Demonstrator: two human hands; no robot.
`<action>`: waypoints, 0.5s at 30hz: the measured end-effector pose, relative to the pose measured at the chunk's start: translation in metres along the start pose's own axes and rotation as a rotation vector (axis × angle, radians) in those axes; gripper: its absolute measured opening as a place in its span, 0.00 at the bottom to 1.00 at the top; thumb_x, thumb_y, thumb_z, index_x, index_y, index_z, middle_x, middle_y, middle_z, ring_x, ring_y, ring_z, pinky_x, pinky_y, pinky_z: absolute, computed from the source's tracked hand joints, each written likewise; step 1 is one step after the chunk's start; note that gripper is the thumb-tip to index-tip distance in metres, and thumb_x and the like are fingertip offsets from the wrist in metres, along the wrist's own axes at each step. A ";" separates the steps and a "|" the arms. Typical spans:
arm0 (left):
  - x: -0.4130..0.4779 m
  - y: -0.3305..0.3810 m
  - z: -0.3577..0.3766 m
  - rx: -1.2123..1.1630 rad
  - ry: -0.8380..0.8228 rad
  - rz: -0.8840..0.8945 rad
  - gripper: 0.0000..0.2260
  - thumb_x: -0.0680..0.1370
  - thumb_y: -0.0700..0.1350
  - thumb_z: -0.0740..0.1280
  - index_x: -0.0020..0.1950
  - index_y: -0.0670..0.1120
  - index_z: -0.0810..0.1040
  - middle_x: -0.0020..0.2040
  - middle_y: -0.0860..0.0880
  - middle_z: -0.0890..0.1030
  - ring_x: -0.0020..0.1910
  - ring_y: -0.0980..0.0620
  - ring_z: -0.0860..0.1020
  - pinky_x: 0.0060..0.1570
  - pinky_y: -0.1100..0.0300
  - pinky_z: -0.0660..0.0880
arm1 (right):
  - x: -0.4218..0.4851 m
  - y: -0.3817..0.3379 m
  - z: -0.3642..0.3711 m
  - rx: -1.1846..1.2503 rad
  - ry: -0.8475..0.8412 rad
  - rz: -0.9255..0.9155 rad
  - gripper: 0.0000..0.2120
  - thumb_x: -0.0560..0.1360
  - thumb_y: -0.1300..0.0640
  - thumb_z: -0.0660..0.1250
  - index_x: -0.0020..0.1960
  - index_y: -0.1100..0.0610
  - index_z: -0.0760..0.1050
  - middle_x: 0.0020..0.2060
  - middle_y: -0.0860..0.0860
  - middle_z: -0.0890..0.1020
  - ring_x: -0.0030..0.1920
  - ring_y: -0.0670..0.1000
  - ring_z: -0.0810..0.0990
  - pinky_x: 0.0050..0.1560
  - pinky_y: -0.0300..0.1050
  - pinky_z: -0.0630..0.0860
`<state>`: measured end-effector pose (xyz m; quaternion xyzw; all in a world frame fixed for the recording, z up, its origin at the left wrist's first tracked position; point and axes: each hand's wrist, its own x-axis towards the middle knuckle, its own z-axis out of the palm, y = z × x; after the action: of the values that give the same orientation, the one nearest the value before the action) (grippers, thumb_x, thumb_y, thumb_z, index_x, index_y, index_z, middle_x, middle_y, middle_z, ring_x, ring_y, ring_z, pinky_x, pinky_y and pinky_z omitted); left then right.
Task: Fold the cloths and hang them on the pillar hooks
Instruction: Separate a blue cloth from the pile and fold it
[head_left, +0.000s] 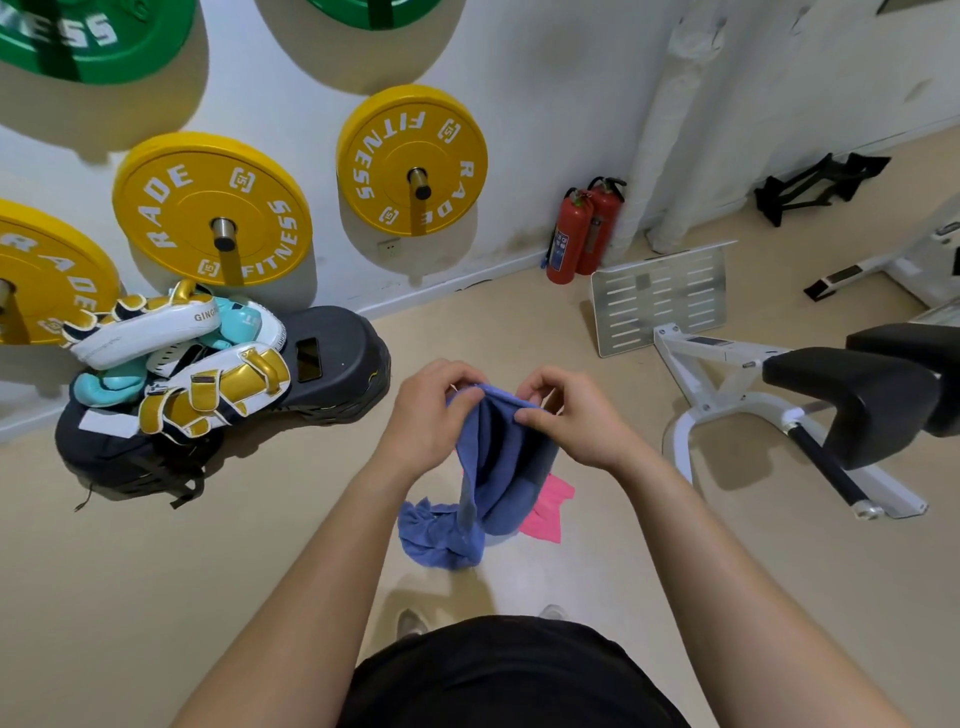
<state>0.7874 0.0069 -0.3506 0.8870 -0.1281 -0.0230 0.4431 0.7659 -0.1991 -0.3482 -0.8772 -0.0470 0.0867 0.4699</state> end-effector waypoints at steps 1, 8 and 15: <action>0.001 0.000 -0.004 0.019 0.016 0.009 0.07 0.77 0.37 0.68 0.48 0.48 0.82 0.46 0.53 0.81 0.43 0.61 0.74 0.46 0.73 0.67 | -0.003 0.004 0.003 -0.009 -0.027 0.004 0.09 0.72 0.60 0.74 0.44 0.48 0.77 0.36 0.43 0.78 0.30 0.41 0.72 0.34 0.33 0.68; 0.011 -0.025 -0.036 0.171 0.142 -0.069 0.07 0.78 0.38 0.66 0.48 0.49 0.81 0.45 0.52 0.78 0.45 0.54 0.74 0.49 0.61 0.68 | -0.018 0.042 0.012 -0.103 -0.093 0.106 0.06 0.72 0.58 0.73 0.42 0.53 0.76 0.34 0.45 0.78 0.32 0.43 0.71 0.35 0.40 0.69; 0.020 -0.062 -0.070 0.232 0.228 -0.243 0.06 0.79 0.41 0.65 0.49 0.49 0.81 0.49 0.47 0.80 0.49 0.49 0.76 0.50 0.57 0.69 | -0.032 0.072 -0.003 -0.227 -0.029 0.212 0.04 0.73 0.59 0.72 0.42 0.55 0.78 0.37 0.51 0.82 0.35 0.49 0.76 0.38 0.46 0.71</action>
<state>0.8306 0.0916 -0.3557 0.9378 0.0292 0.0390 0.3437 0.7352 -0.2468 -0.4028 -0.9233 0.0294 0.1426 0.3554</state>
